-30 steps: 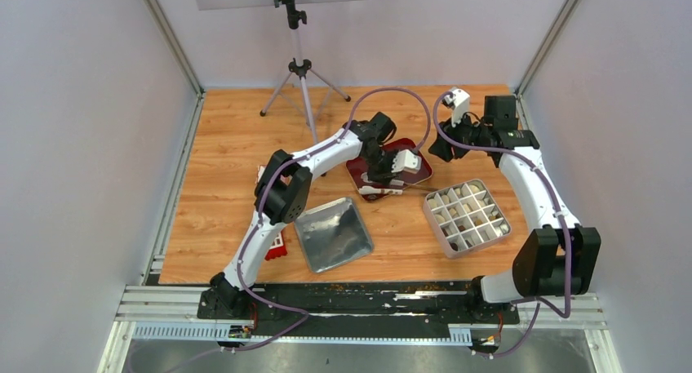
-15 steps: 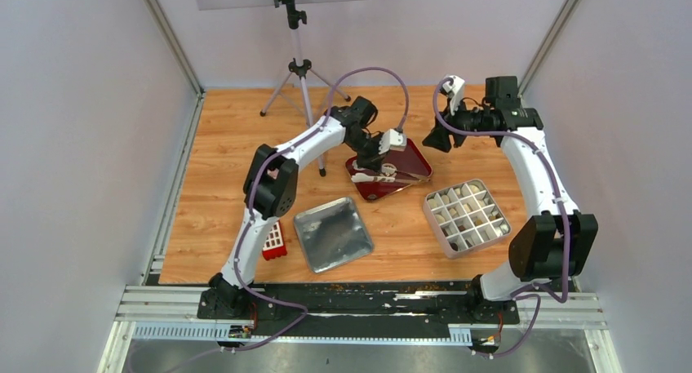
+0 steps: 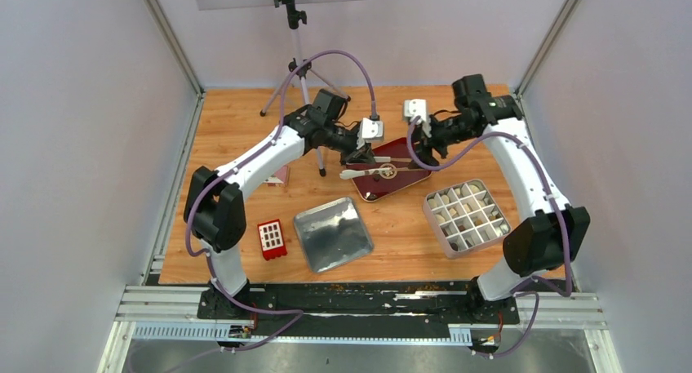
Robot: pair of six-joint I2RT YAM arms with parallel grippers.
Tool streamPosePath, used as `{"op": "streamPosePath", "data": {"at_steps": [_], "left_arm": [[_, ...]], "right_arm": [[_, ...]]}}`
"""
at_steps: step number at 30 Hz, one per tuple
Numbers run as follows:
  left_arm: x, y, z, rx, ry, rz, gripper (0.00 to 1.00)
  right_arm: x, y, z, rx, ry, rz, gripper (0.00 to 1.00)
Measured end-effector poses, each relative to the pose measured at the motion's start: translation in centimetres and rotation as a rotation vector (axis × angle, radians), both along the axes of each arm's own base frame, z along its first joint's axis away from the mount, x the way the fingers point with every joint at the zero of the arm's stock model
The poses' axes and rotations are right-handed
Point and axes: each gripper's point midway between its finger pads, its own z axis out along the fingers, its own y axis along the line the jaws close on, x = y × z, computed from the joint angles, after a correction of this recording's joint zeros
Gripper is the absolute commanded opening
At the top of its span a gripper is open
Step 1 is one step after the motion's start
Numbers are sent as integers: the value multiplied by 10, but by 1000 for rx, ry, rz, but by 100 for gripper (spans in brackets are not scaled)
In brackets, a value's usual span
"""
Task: Pack the chocolate
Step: Pick up the clamp from the plate, then adjust the clamp.
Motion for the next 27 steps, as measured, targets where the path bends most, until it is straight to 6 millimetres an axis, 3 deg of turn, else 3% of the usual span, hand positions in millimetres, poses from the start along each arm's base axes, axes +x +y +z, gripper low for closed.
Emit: {"op": "streamPosePath", "data": {"at_steps": [4, 8, 13, 21, 24, 27], "left_arm": [[-1, -5, 4, -44, -19, -21, 0], [-4, -7, -5, -57, -4, -28, 0], [-8, -7, -9, -82, -2, -30, 0], [-7, -7, 4, -175, 30, 25, 0], [-2, -6, 14, -228, 59, 66, 0], [-5, -5, 9, -232, 111, 90, 0]], "right_arm": [[-8, 23, -11, -61, -7, 135, 72], [-7, 24, -23, -122, -3, 203, 72], [-6, 29, -25, -148, 30, 272, 72], [-19, 36, -39, -166, 113, 325, 71], [-23, 38, -45, -154, 140, 330, 63], [-21, 44, -49, -144, 140, 317, 50]]}}
